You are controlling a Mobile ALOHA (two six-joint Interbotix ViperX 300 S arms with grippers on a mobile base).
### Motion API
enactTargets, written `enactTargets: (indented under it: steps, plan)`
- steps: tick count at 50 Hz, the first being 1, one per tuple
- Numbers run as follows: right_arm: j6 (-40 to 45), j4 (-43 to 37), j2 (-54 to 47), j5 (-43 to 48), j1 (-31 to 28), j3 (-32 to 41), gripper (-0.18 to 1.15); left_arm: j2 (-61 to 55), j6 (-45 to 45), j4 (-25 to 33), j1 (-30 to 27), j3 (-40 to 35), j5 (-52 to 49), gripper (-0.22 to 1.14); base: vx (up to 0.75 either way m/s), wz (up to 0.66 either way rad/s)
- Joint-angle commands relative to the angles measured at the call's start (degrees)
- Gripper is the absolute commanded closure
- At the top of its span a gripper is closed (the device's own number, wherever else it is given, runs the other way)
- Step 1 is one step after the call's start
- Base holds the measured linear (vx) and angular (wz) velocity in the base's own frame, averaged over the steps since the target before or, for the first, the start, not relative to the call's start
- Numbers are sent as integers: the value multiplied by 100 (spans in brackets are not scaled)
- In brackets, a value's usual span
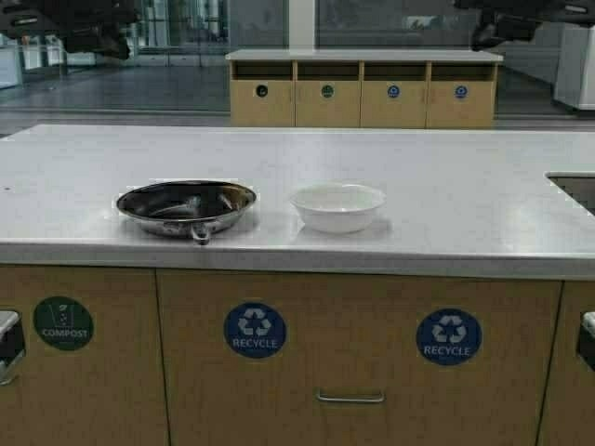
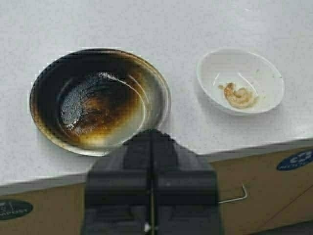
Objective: Add oil to the pan and cook the shrimp and serve it
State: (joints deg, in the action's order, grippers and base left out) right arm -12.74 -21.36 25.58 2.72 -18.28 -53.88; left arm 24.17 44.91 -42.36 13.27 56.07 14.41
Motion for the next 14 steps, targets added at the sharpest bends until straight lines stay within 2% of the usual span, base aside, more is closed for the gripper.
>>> enactTargets:
  steps: [1, 14]
  plan:
    - [-9, 0, 35, 26, -9, 70, 92, 62, 9, 18, 0, -132, 26, 87, 0, 0]
    - [-9, -9, 35, 26, -9, 79, 92, 62, 9, 18, 0, -141, 26, 87, 0, 0]
